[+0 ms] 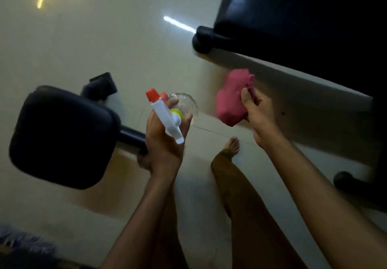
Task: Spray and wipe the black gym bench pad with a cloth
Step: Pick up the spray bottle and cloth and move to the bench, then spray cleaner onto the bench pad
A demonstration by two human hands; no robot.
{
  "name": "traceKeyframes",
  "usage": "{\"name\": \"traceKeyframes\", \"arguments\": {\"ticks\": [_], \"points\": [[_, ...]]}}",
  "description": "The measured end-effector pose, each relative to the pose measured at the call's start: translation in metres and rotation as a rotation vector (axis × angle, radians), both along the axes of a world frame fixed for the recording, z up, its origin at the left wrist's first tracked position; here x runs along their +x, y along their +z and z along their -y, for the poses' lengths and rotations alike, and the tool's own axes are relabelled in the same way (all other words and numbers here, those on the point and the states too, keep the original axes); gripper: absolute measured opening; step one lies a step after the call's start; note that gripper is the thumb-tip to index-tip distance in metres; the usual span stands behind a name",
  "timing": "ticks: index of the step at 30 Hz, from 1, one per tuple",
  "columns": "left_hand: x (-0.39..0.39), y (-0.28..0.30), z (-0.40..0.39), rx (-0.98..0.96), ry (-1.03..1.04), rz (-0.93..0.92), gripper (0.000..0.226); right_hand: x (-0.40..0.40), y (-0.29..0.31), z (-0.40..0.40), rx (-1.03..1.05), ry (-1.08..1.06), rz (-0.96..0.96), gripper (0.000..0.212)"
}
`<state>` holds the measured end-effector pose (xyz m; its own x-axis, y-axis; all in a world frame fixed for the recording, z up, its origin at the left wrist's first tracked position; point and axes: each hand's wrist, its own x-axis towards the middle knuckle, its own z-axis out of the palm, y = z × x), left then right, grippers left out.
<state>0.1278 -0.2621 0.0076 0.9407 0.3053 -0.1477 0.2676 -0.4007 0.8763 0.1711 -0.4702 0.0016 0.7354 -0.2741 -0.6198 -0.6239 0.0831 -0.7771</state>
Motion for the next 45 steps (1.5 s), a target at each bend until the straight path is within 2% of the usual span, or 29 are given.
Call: {"name": "traceKeyframes", "arguments": {"ticks": [2, 4, 7, 11, 15, 18, 22, 27, 29, 31, 33, 35, 38, 43, 45], "points": [[0.008, 0.008, 0.047, -0.044, -0.129, -0.013, 0.043, -0.006, 0.006, 0.054, -0.018, -0.126, 0.0, 0.031], [0.018, 0.019, 0.098, -0.03, -0.234, 0.004, 0.048, -0.009, 0.01, 0.107, -0.031, -0.22, 0.0, 0.033], [0.033, 0.03, 0.164, -0.004, -0.386, 0.02, 0.049, -0.013, 0.018, 0.18, -0.065, -0.315, 0.026, 0.024], [0.07, 0.033, 0.251, 0.034, -0.518, 0.042, 0.034, -0.008, 0.036, 0.271, -0.194, -0.453, 0.078, 0.03], [0.108, 0.038, 0.323, -0.048, -0.633, 0.095, 0.047, 0.011, 0.044, 0.356, -0.325, -0.552, 0.089, 0.017], [0.136, 0.033, 0.366, -0.071, -0.681, 0.078, 0.043, 0.037, 0.048, 0.409, -0.423, -0.548, 0.107, 0.022], [0.174, 0.018, 0.413, -0.132, -0.69, 0.028, 0.042, 0.088, 0.052, 0.467, -0.617, -0.437, 0.132, 0.018], [0.2, 0.001, 0.449, -0.288, -0.607, -0.104, 0.044, 0.134, 0.013, 0.48, -0.862, -0.144, 0.049, 0.033], [0.208, -0.011, 0.453, -0.257, -0.624, -0.099, 0.047, 0.138, -0.032, 0.463, -0.864, 0.124, -0.058, 0.046], [0.211, -0.015, 0.453, -0.215, -0.632, -0.136, 0.046, 0.128, -0.075, 0.442, -0.806, 0.483, -0.293, 0.068], [0.215, -0.017, 0.451, -0.173, -0.633, -0.152, 0.048, 0.12, -0.105, 0.431, -0.792, 0.671, -0.407, 0.086], [0.221, -0.026, 0.449, -0.131, -0.661, -0.159, 0.048, 0.122, -0.111, 0.429, -0.776, 0.681, -0.434, 0.09], [0.226, -0.036, 0.448, -0.06, -0.688, -0.166, 0.053, 0.128, -0.092, 0.443, -0.694, 0.66, -0.399, 0.079], [0.231, -0.045, 0.46, 0.059, -0.679, -0.154, 0.053, 0.132, -0.062, 0.466, -0.578, 0.343, -0.196, 0.067], [0.234, -0.048, 0.468, 0.054, -0.652, -0.166, 0.066, 0.134, -0.058, 0.473, -0.6, 0.327, -0.14, 0.068]]}}
